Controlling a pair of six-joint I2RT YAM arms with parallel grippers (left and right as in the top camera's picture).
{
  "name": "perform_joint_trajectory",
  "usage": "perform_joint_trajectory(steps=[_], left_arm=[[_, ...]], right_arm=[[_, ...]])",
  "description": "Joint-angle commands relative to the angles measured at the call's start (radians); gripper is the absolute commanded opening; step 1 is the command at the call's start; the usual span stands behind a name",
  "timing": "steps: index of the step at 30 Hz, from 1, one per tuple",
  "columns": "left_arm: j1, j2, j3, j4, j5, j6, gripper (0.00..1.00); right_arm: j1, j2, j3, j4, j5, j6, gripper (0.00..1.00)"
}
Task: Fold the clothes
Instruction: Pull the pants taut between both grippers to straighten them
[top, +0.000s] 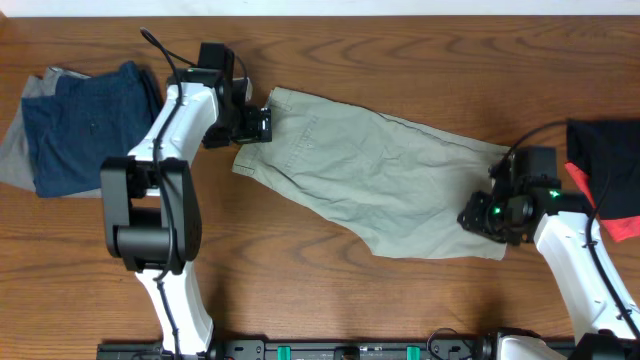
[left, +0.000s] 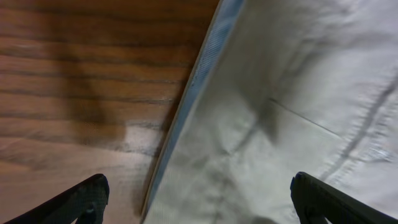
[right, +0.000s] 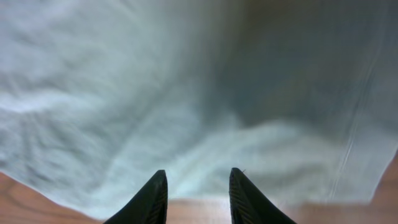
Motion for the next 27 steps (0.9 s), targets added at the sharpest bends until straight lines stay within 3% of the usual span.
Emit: perform_joint_trajectory(steps=[1, 6, 10, 17, 21, 23, 25, 27], left_arm=[[0.001, 0.033, -0.009, -0.005, 0.028, 0.021, 0.95], [0.001, 0.067, -0.010, -0.027, 0.136, 0.020, 0.94], [-0.002, 0.094, -0.020, -0.073, 0.156, 0.019, 0.82], [-0.013, 0.107, -0.053, -0.165, 0.163, 0.019, 0.78], [-0.015, 0.107, -0.053, -0.226, 0.249, 0.019, 0.77], [-0.014, 0.106, -0.053, -0.228, 0.282, 0.019, 0.77], [-0.014, 0.106, -0.053, -0.219, 0.286, 0.012, 0.77], [-0.014, 0.106, -0.053, -0.211, 0.287, 0.008, 0.78]], right_arm=[[-0.019, 0.006, -0.059, -0.004, -0.009, 0.042, 0.31], [-0.020, 0.008, -0.163, 0.062, 0.084, 0.126, 0.32], [-0.021, 0.027, -0.209, 0.158, 0.152, 0.161, 0.31], [-0.023, 0.146, -0.210, 0.476, 0.300, 0.157, 0.34], [-0.049, 0.271, -0.183, 0.658, 0.303, 0.109, 0.36], [-0.068, 0.324, -0.143, 0.660, 0.303, 0.106, 0.42], [-0.081, 0.351, -0.092, 0.634, 0.265, 0.047, 0.58], [-0.083, 0.346, -0.036, 0.579, 0.225, -0.022, 0.66]])
